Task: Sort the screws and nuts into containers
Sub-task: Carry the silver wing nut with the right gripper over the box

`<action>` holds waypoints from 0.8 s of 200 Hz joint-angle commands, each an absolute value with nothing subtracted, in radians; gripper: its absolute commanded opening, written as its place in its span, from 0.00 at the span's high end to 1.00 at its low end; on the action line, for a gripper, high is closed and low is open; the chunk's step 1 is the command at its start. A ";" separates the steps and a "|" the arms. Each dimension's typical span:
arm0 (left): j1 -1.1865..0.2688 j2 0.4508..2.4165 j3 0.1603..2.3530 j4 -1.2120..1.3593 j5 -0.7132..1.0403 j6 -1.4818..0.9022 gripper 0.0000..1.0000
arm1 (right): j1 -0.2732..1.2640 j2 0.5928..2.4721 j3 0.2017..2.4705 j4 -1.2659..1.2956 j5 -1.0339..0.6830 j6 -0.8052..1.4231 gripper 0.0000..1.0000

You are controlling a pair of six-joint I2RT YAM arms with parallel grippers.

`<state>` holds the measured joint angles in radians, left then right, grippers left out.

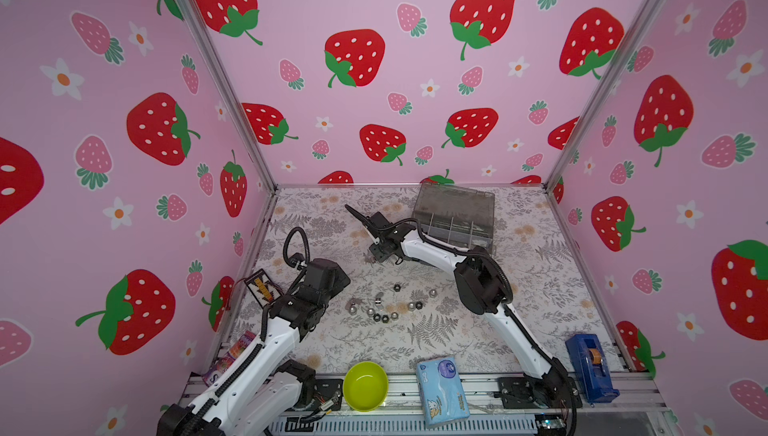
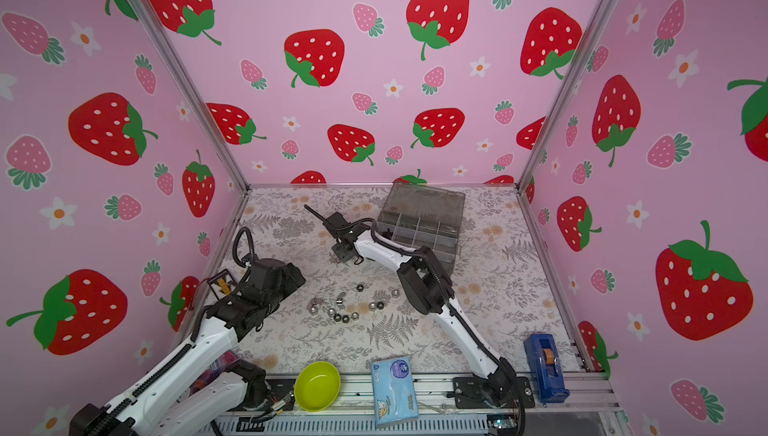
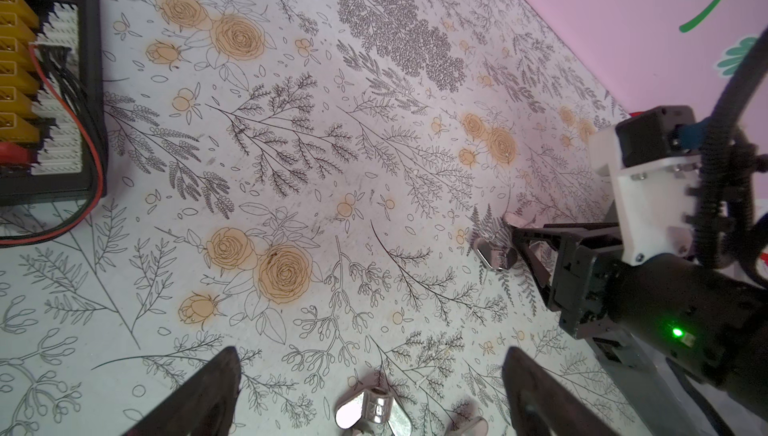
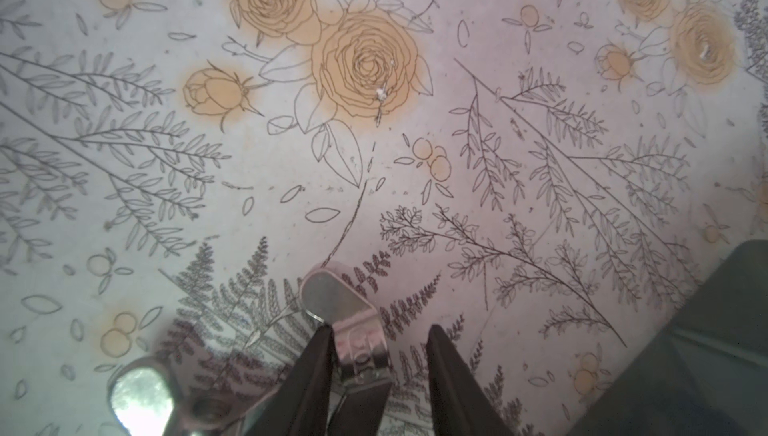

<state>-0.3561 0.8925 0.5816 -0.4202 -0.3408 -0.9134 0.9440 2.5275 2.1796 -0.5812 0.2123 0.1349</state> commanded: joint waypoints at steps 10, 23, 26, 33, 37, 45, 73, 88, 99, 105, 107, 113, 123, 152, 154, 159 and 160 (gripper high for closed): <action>-0.350 0.882 0.587 -0.433 -0.369 -0.924 0.01 | 0.942 2.570 2.192 -0.620 0.164 0.121 0.71; -0.350 0.882 0.586 -0.433 -0.369 -0.923 0.01 | 0.943 2.564 2.193 -0.622 0.160 0.122 0.79; -0.350 0.883 0.586 -0.432 -0.370 -0.924 0.01 | 0.943 2.563 2.192 -0.622 0.160 0.122 0.80; -0.349 0.884 0.585 -0.433 -0.370 -0.923 0.01 | 0.943 2.556 2.192 -0.624 0.158 0.122 0.85; -0.348 0.884 0.584 -0.433 -0.369 -0.923 0.01 | 0.945 2.552 2.193 -0.624 0.159 0.122 0.87; -0.348 0.884 0.584 -0.433 -0.368 -0.923 0.01 | 0.944 2.543 2.192 -0.629 0.159 0.124 0.90; -0.346 0.883 0.584 -0.434 -0.369 -0.920 0.01 | 0.944 2.478 2.176 -0.628 0.165 0.137 0.94; -0.344 0.884 0.583 -0.435 -0.369 -0.920 0.01 | 0.943 2.422 2.144 -0.615 0.171 0.148 0.95; -0.344 0.882 0.584 -0.437 -0.370 -0.919 0.01 | 0.944 2.374 2.107 -0.594 0.180 0.156 0.96; -0.343 0.881 0.583 -0.439 -0.370 -0.917 0.01 | 0.943 2.345 2.085 -0.581 0.184 0.158 0.97; -0.343 0.881 0.583 -0.439 -0.370 -0.917 0.01 | 0.943 2.335 2.076 -0.575 0.185 0.160 0.97; -0.343 0.879 0.583 -0.437 -0.371 -0.918 0.01 | 0.944 2.308 2.053 -0.563 0.189 0.164 0.97; -0.342 0.877 0.582 -0.437 -0.372 -0.919 0.01 | 0.943 2.262 2.016 -0.545 0.195 0.169 0.98; -0.338 0.879 0.589 -0.431 -0.367 -0.912 0.01 | 0.942 2.140 1.912 -0.509 0.218 0.174 0.98; -0.337 0.879 0.590 -0.431 -0.367 -0.911 0.01 | 0.941 2.132 1.902 -0.507 0.219 0.173 0.98; -0.337 0.880 0.591 -0.431 -0.366 -0.911 0.01 | 0.939 2.113 1.883 -0.504 0.223 0.172 0.98; -0.337 0.880 0.592 -0.431 -0.366 -0.910 0.01 | 0.940 2.110 1.878 -0.504 0.224 0.171 0.98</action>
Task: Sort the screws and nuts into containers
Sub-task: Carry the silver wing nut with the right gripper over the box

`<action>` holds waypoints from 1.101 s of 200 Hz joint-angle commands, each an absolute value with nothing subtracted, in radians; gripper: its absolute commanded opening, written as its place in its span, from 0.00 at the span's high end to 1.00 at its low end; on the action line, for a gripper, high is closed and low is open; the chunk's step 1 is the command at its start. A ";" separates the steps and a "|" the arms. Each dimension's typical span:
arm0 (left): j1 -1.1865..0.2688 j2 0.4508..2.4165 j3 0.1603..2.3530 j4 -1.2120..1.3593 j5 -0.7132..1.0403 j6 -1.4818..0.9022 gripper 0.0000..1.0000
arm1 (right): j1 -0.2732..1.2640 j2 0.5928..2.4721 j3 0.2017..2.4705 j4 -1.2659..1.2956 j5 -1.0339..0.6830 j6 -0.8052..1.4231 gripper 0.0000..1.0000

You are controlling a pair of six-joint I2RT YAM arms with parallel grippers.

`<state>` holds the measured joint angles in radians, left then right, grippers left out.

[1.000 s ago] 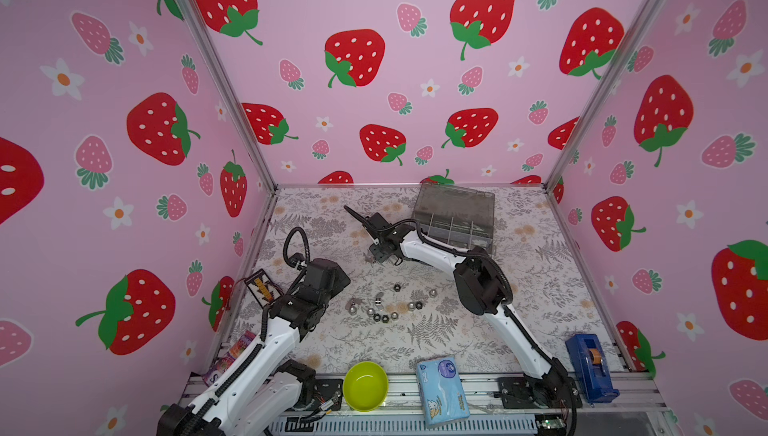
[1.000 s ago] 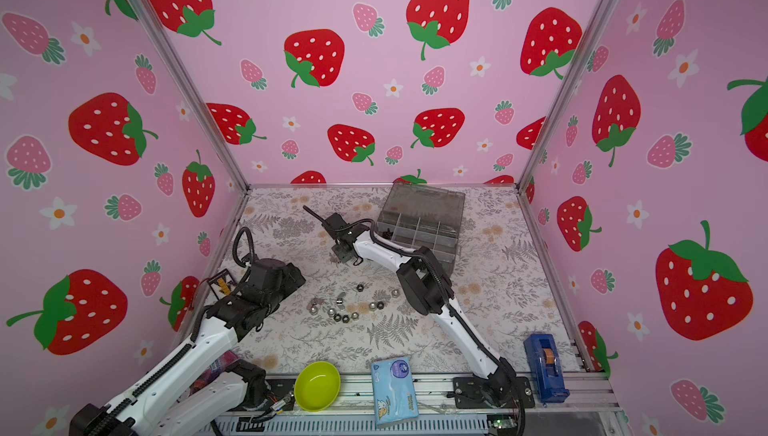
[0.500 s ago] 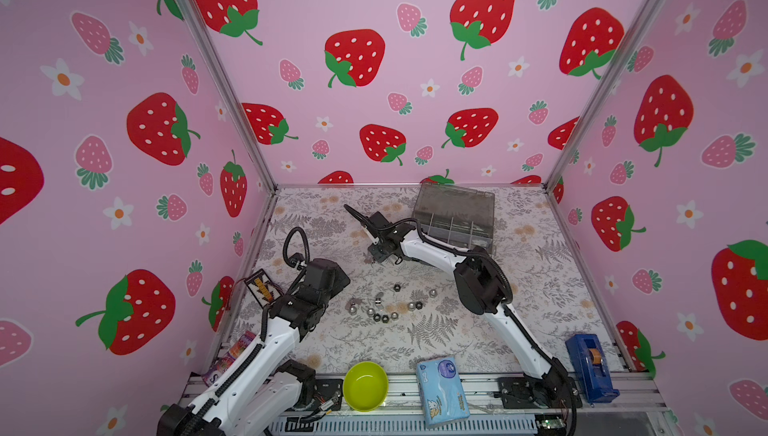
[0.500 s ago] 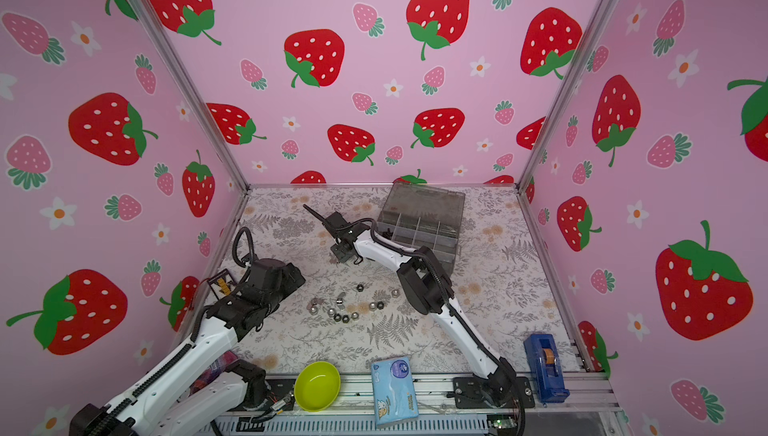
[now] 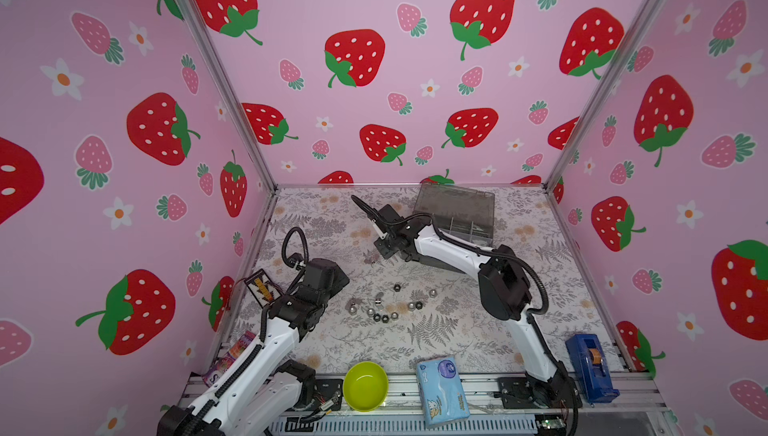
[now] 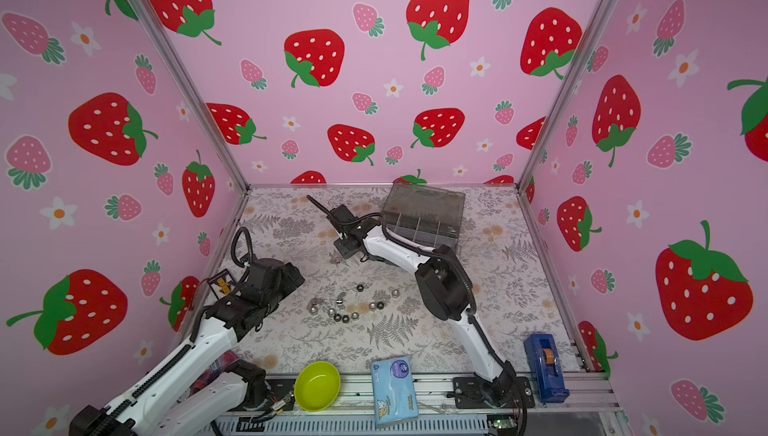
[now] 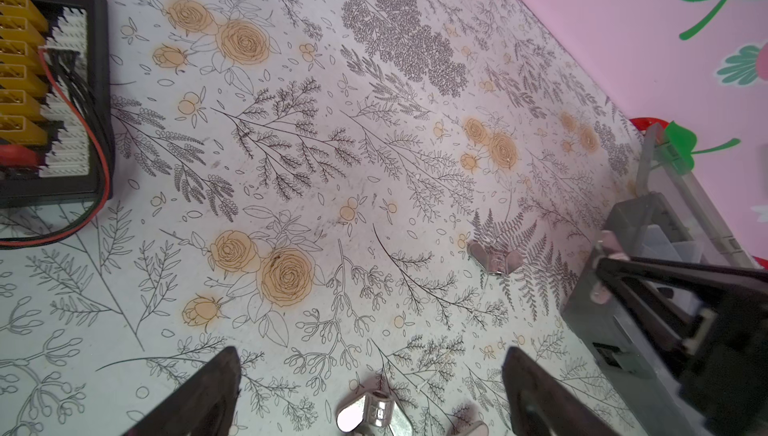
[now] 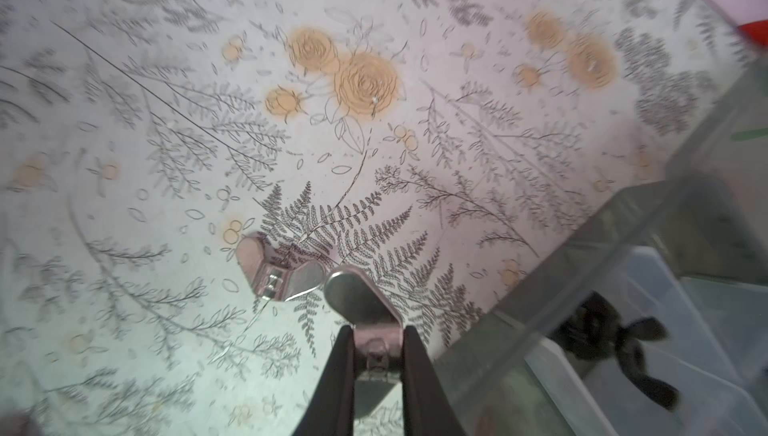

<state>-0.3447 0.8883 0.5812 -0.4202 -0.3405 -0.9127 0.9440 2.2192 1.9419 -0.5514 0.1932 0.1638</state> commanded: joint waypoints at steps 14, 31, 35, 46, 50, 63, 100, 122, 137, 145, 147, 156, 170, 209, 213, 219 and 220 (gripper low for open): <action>-0.336 0.882 0.595 -0.431 -0.363 -0.907 0.01 | 0.935 2.056 1.820 -0.494 0.243 0.169 0.98; -0.336 0.882 0.594 -0.430 -0.360 -0.907 0.01 | 0.926 1.995 1.743 -0.480 0.267 0.169 0.98; -0.335 0.882 0.593 -0.430 -0.358 -0.907 0.01 | 0.923 1.980 1.723 -0.475 0.274 0.169 0.98; -0.334 0.882 0.594 -0.427 -0.357 -0.907 0.01 | 0.914 1.941 1.667 -0.460 0.290 0.170 0.98; -0.333 0.881 0.594 -0.428 -0.356 -0.907 0.01 | 0.910 1.928 1.642 -0.453 0.294 0.171 0.98; -0.333 0.881 0.593 -0.426 -0.355 -0.909 0.01 | 0.896 1.892 1.576 -0.439 0.294 0.177 0.98; -0.332 0.883 0.592 -0.421 -0.350 -0.911 0.01 | 0.855 1.819 1.431 -0.420 0.294 0.194 0.99; -0.333 0.885 0.588 -0.423 -0.348 -0.914 0.01 | 0.833 1.789 1.363 -0.408 0.289 0.202 0.99; -0.332 0.884 0.589 -0.425 -0.348 -0.918 0.01 | 0.823 1.776 1.329 -0.399 0.280 0.207 0.99; -0.331 0.882 0.589 -0.425 -0.349 -0.918 0.01 | 0.819 1.770 1.315 -0.393 0.274 0.209 0.99; -0.332 0.882 0.589 -0.425 -0.349 -0.917 0.01 | 0.819 1.769 1.312 -0.391 0.272 0.209 0.99; -0.332 0.880 0.589 -0.425 -0.349 -0.917 0.01 | 0.818 1.766 1.301 -0.386 0.270 0.209 0.99; -0.332 0.879 0.589 -0.425 -0.348 -0.918 0.01 | 0.815 1.771 1.293 -0.382 0.274 0.209 0.99; -0.332 0.877 0.588 -0.431 -0.347 -0.920 0.01 | 0.797 1.812 1.298 -0.367 0.284 0.198 0.99; -0.331 0.876 0.586 -0.430 -0.347 -0.920 0.01 | 0.794 1.817 1.300 -0.366 0.284 0.197 0.99; -0.333 0.874 0.585 -0.432 -0.347 -0.920 0.01 | 0.790 1.824 1.305 -0.365 0.282 0.194 0.99; -0.333 0.873 0.585 -0.432 -0.348 -0.921 0.01 | 0.789 1.825 1.305 -0.366 0.282 0.194 0.99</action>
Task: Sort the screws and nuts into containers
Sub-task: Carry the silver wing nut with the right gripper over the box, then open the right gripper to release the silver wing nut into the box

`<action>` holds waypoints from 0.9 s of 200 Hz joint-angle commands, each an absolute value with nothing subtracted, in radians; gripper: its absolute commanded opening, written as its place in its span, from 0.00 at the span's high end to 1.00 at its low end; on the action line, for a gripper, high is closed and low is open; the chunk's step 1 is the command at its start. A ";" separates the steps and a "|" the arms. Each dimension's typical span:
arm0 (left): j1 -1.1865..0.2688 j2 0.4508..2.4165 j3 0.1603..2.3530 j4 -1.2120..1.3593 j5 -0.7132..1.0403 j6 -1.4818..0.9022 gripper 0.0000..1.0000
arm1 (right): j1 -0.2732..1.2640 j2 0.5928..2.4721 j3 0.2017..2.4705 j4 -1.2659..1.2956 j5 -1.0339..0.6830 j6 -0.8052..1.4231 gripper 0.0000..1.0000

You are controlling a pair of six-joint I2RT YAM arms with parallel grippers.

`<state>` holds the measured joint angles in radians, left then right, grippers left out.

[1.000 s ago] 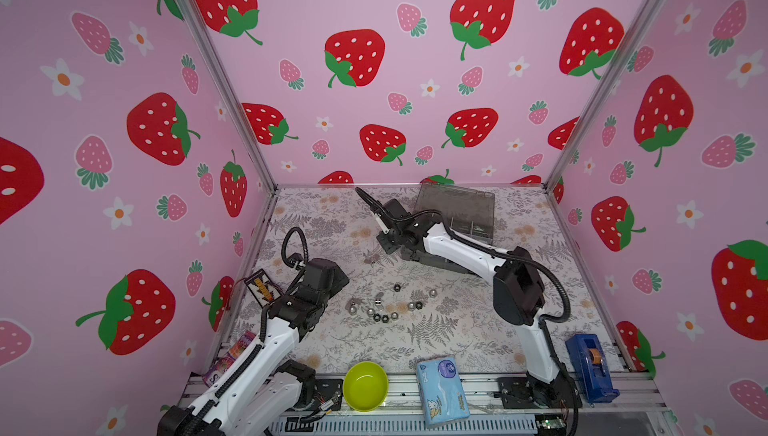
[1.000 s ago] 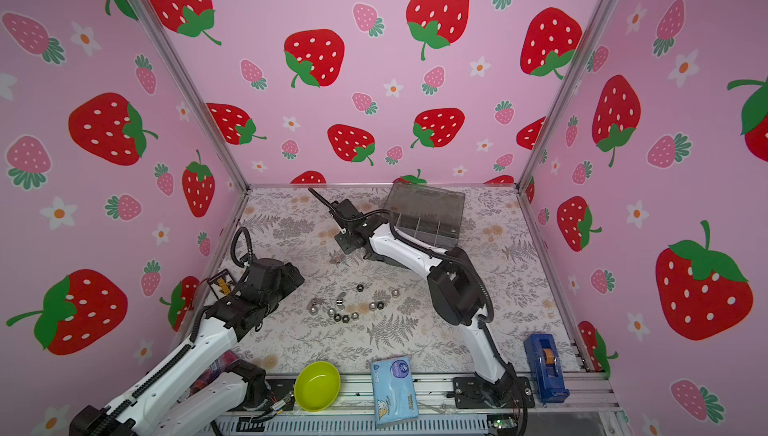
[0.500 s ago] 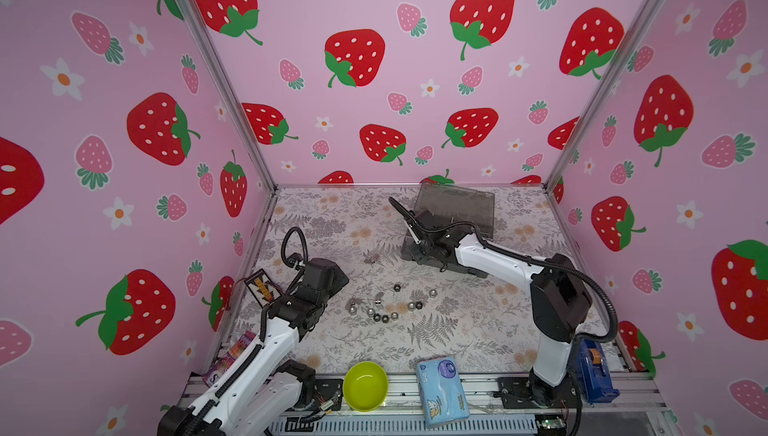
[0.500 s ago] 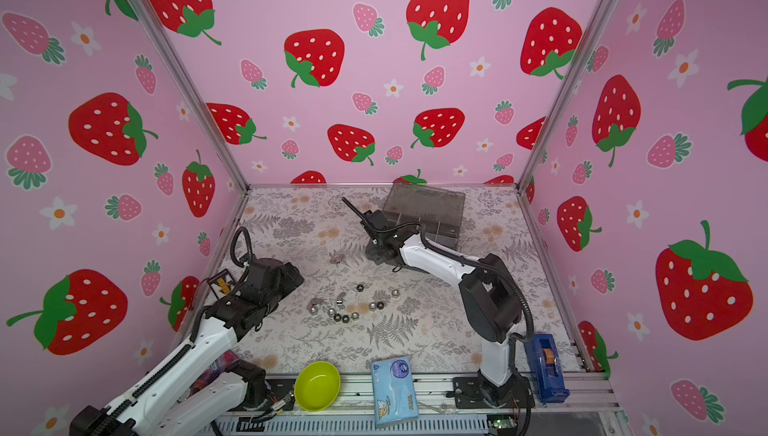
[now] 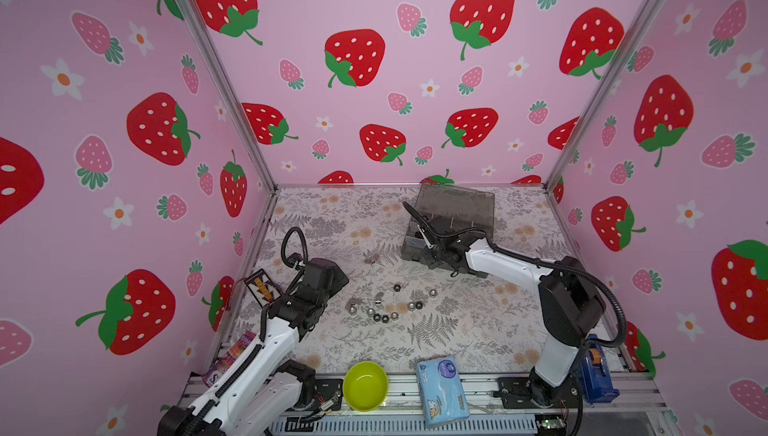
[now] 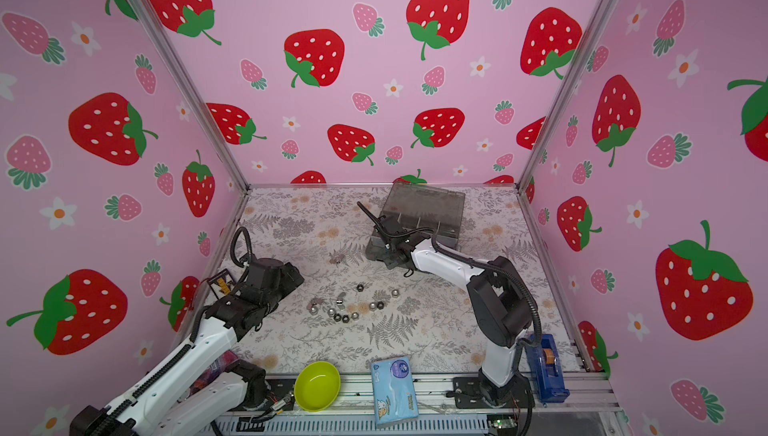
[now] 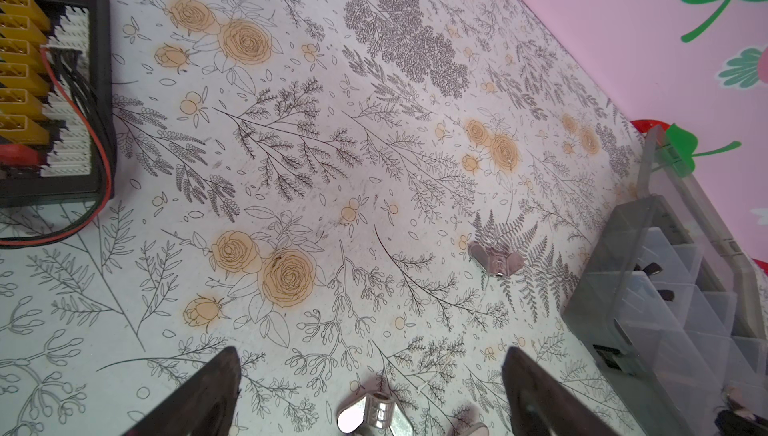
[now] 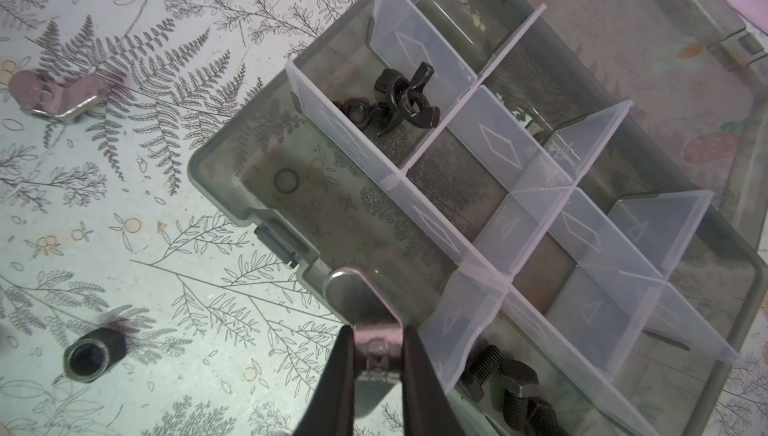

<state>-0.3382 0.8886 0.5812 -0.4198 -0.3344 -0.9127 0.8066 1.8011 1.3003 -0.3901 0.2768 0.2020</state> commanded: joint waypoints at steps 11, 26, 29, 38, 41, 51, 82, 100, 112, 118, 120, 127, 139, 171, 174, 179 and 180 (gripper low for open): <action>-0.332 0.869 0.583 -0.433 -0.348 -0.921 0.01 | 0.780 1.838 1.314 -0.364 0.281 0.189 0.99; -0.332 0.861 0.579 -0.434 -0.353 -0.922 0.01 | 0.769 1.851 1.323 -0.360 0.275 0.180 0.98; -0.332 0.860 0.578 -0.434 -0.353 -0.922 0.01 | 0.766 1.854 1.325 -0.358 0.275 0.178 0.99; -0.332 0.858 0.577 -0.434 -0.355 -0.923 0.01 | 0.759 1.865 1.331 -0.359 0.272 0.174 0.98; -0.332 0.857 0.577 -0.434 -0.356 -0.925 0.01 | 0.757 1.867 1.333 -0.358 0.272 0.173 0.98; -0.333 0.856 0.577 -0.434 -0.355 -0.923 0.01 | 0.753 1.879 1.336 -0.359 0.270 0.172 0.96; -0.332 0.860 0.577 -0.434 -0.356 -0.925 0.01 | 0.744 1.905 1.339 -0.356 0.274 0.169 0.86; -0.331 0.862 0.578 -0.433 -0.356 -0.922 0.01 | 0.742 1.916 1.342 -0.356 0.282 0.168 0.78; -0.331 0.864 0.578 -0.433 -0.354 -0.922 0.01 | 0.742 1.920 1.345 -0.359 0.282 0.169 0.71; -0.331 0.864 0.578 -0.434 -0.354 -0.922 0.01 | 0.742 1.919 1.348 -0.361 0.281 0.169 0.67; -0.331 0.864 0.578 -0.434 -0.353 -0.923 0.01 | 0.742 1.919 1.348 -0.363 0.281 0.169 0.66; -0.331 0.864 0.577 -0.434 -0.354 -0.923 0.01 | 0.742 1.918 1.351 -0.366 0.278 0.170 0.63; -0.331 0.862 0.577 -0.435 -0.353 -0.922 0.01 | 0.742 1.909 1.356 -0.373 0.275 0.173 0.59; -0.330 0.857 0.575 -0.436 -0.355 -0.922 0.01 | 0.747 1.871 1.362 -0.385 0.263 0.180 0.55; -0.329 0.857 0.575 -0.436 -0.356 -0.922 0.01 | 0.749 1.868 1.363 -0.386 0.264 0.182 0.54; -0.329 0.857 0.574 -0.434 -0.355 -0.923 0.01 | 0.751 1.861 1.364 -0.386 0.264 0.186 0.54; -0.329 0.857 0.574 -0.434 -0.355 -0.923 0.01 | 0.752 1.859 1.365 -0.388 0.265 0.187 0.54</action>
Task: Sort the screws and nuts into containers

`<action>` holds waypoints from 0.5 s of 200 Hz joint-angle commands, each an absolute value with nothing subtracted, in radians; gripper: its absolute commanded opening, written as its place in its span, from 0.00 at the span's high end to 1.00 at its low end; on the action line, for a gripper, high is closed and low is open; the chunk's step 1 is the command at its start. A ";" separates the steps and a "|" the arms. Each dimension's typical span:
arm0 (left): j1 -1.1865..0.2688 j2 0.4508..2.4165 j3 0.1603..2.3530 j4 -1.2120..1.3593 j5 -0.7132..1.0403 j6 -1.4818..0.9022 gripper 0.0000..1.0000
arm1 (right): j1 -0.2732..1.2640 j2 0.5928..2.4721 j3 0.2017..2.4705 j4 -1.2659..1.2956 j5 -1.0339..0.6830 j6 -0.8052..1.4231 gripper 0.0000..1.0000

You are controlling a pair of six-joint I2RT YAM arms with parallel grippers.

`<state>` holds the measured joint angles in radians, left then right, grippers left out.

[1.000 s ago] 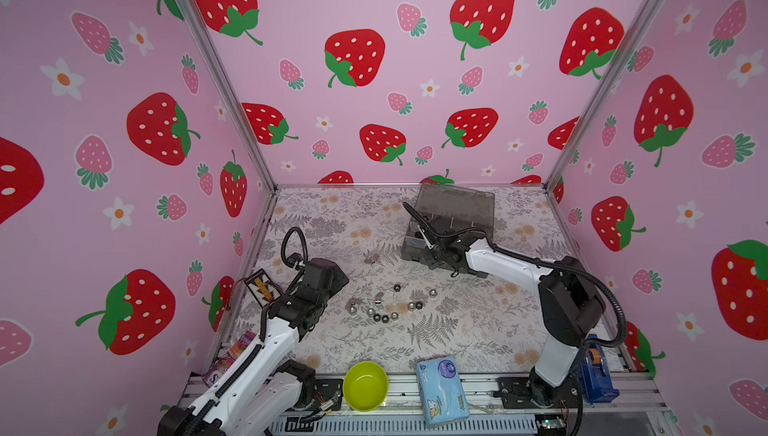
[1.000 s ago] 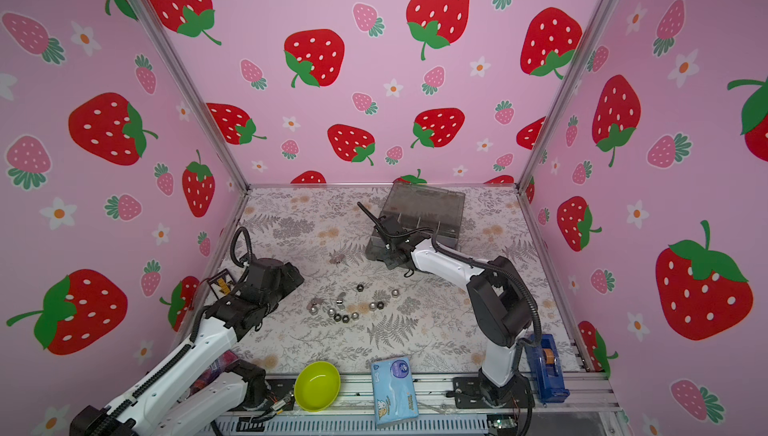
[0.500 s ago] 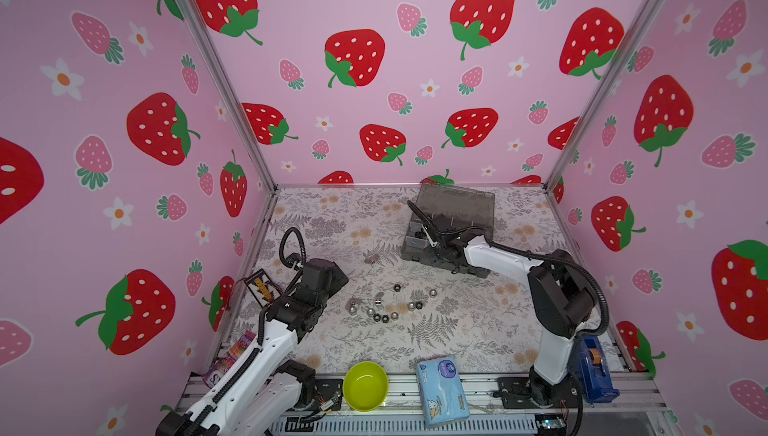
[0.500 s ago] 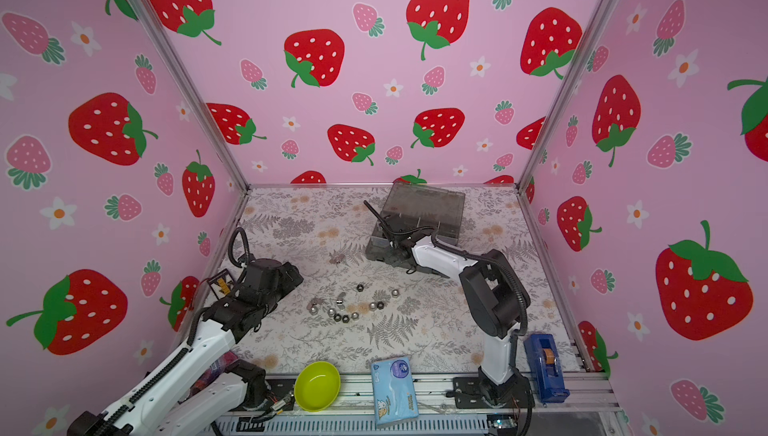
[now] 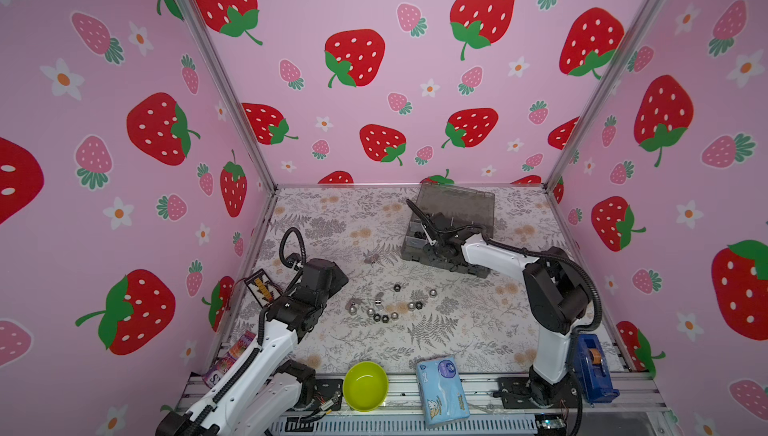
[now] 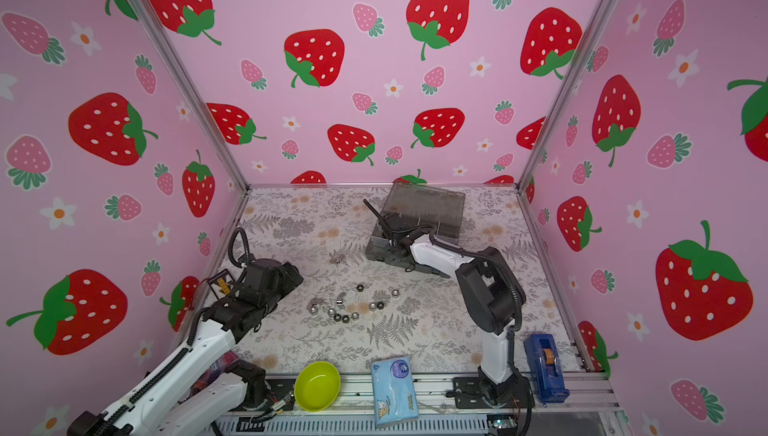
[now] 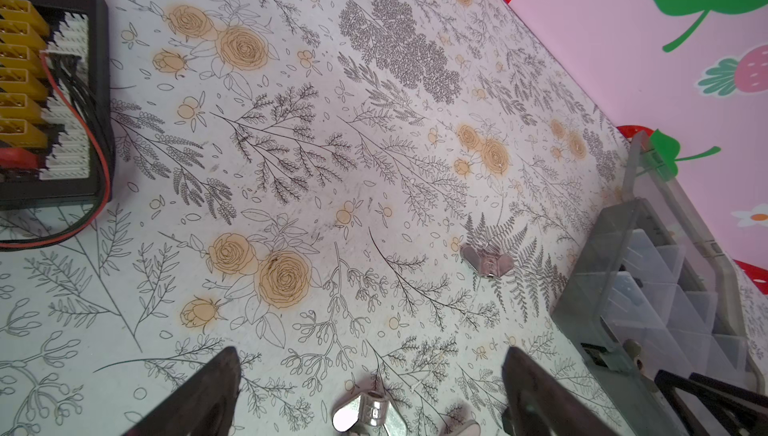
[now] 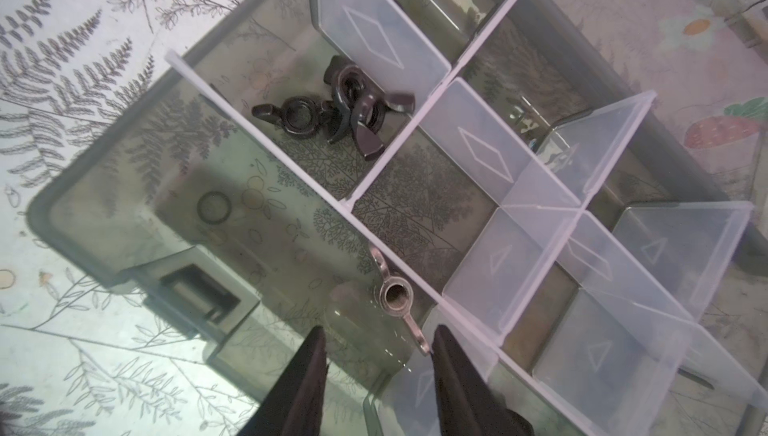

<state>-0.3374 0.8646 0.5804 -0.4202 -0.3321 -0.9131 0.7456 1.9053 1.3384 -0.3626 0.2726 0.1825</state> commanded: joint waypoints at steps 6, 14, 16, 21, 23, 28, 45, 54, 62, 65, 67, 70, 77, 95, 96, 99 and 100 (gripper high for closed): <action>-0.330 0.857 0.575 -0.434 -0.356 -0.923 0.01 | 0.756 1.849 1.367 -0.390 0.264 0.191 0.53; -0.330 0.857 0.574 -0.434 -0.355 -0.925 0.01 | 0.764 1.838 1.371 -0.391 0.262 0.197 0.53; -0.330 0.857 0.574 -0.434 -0.355 -0.925 0.01 | 0.766 1.833 1.372 -0.390 0.261 0.198 0.53; -0.329 0.857 0.574 -0.433 -0.354 -0.924 0.01 | 0.773 1.827 1.375 -0.388 0.260 0.201 0.52; -0.330 0.857 0.574 -0.432 -0.353 -0.925 0.01 | 0.775 1.824 1.376 -0.387 0.258 0.202 0.51; -0.330 0.857 0.574 -0.431 -0.352 -0.923 0.01 | 0.783 1.818 1.379 -0.385 0.254 0.204 0.51; -0.330 0.859 0.572 -0.428 -0.347 -0.924 0.01 | 0.820 1.808 1.397 -0.375 0.250 0.207 0.49; -0.330 0.861 0.573 -0.428 -0.346 -0.925 0.01 | 0.842 1.813 1.410 -0.372 0.250 0.206 0.49; -0.330 0.861 0.574 -0.427 -0.344 -0.927 0.01 | 0.862 1.820 1.425 -0.371 0.250 0.203 0.49; -0.330 0.861 0.574 -0.427 -0.344 -0.927 0.01 | 0.871 1.825 1.432 -0.371 0.250 0.201 0.49; -0.330 0.861 0.574 -0.427 -0.344 -0.927 0.01 | 0.876 1.828 1.436 -0.371 0.250 0.200 0.49; -0.330 0.861 0.574 -0.426 -0.344 -0.928 0.01 | 0.883 1.833 1.444 -0.371 0.250 0.200 0.49; -0.329 0.861 0.575 -0.426 -0.343 -0.927 0.01 | 0.900 1.852 1.464 -0.373 0.248 0.197 0.49; -0.329 0.863 0.583 -0.428 -0.343 -0.922 0.01 | 0.939 1.908 1.528 -0.389 0.241 0.184 0.49; -0.330 0.864 0.583 -0.428 -0.343 -0.922 0.01 | 0.940 1.912 1.532 -0.389 0.240 0.183 0.49; -0.330 0.864 0.584 -0.428 -0.343 -0.922 0.01 | 0.945 1.922 1.542 -0.392 0.240 0.181 0.49; -0.330 0.864 0.584 -0.428 -0.343 -0.922 0.01 | 0.947 1.924 1.546 -0.393 0.240 0.179 0.49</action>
